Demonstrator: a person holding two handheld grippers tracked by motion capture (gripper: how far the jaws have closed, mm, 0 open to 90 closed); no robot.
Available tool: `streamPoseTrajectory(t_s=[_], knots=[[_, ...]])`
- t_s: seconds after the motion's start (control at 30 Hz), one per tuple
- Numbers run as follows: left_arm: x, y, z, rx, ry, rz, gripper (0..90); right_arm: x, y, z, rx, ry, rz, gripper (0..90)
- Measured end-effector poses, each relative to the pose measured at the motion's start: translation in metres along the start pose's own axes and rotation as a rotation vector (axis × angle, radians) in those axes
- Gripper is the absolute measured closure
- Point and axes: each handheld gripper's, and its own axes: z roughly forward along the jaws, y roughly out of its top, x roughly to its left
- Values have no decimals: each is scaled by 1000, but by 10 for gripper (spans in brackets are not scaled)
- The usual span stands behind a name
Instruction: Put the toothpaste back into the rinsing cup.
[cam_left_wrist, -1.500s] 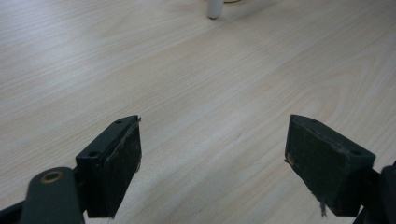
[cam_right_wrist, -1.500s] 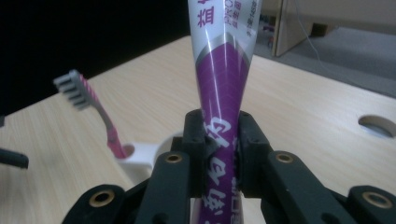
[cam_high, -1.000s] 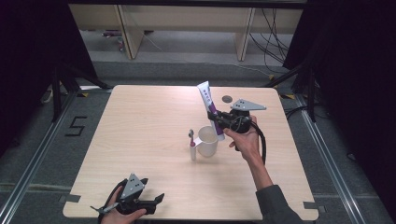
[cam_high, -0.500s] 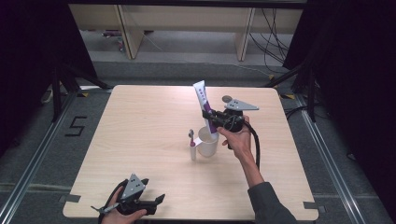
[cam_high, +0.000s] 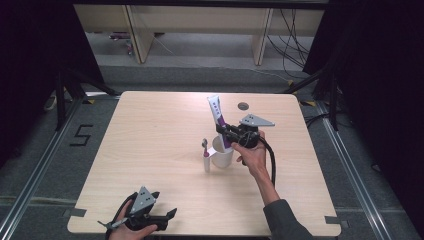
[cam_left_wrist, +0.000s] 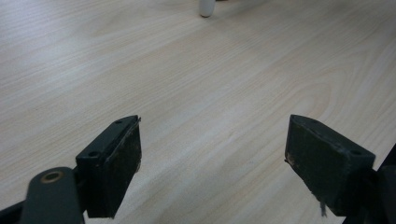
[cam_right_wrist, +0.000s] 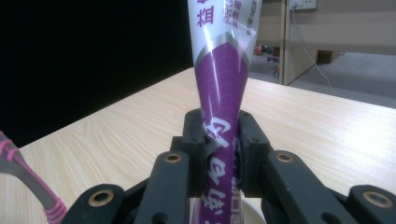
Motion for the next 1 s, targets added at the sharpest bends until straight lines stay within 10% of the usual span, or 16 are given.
streamPoseTrajectory(t_s=[1.0], knots=[[-3,-1,1,-16,-8,-19,183,4,-23,1,74,-8,-59,763]])
